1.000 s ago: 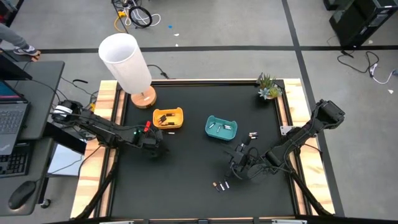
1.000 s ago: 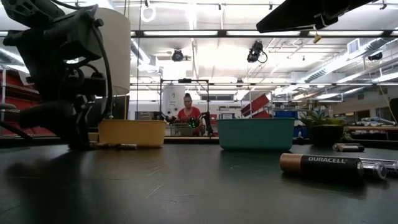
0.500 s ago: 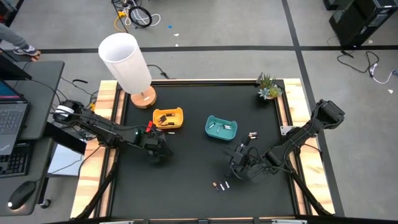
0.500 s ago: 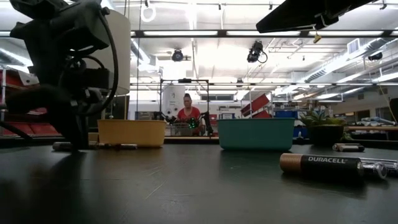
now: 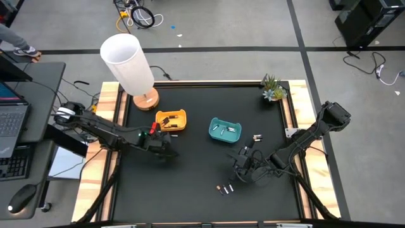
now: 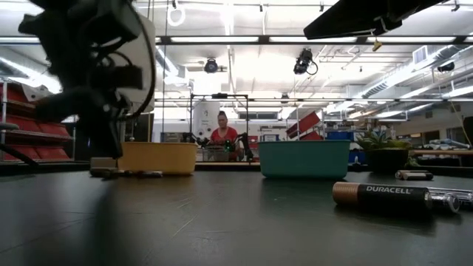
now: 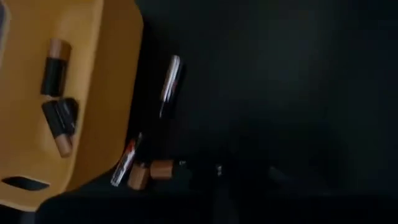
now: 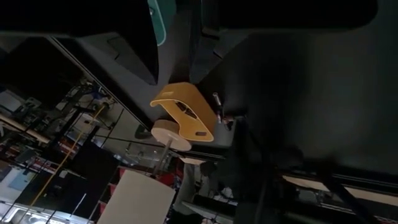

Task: Sort batteries
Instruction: Put the black battery into the yellow bin

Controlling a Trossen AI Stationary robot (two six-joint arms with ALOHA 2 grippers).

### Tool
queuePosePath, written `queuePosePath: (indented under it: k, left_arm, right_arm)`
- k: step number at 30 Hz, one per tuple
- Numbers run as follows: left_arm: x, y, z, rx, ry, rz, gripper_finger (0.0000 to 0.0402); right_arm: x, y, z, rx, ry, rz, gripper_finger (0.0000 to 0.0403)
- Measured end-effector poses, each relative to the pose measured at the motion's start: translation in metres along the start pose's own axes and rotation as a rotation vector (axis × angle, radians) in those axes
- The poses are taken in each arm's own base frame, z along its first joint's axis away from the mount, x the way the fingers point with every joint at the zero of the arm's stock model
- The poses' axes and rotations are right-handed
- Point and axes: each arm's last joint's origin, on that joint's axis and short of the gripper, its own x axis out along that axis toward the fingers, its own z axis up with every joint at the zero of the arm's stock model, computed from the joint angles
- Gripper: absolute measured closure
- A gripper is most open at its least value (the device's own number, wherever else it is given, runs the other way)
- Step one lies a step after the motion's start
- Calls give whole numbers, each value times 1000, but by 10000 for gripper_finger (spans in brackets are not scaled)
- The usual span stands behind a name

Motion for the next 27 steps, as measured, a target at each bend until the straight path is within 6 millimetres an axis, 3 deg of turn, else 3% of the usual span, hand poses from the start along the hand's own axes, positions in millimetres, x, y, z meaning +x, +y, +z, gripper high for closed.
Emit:
queuePosePath:
  k: [6,11,18,21,27]
  left_arm:
    - [-12,5,11,-195,-18,103,338]
    - [-12,6,9,-254,-4,117,293]
    - [-9,4,16,-220,-37,68,221]
    - [0,1,17,-184,-17,62,215]
    - [21,-9,13,75,64,80,219]
  right_arm:
    - [2,-1,0,7,5,12,325]
    - [2,0,0,10,7,28,325]
    - [2,0,0,10,7,28,325]
    - [2,0,0,8,7,28,325]
    - [3,0,-1,10,7,33,325]
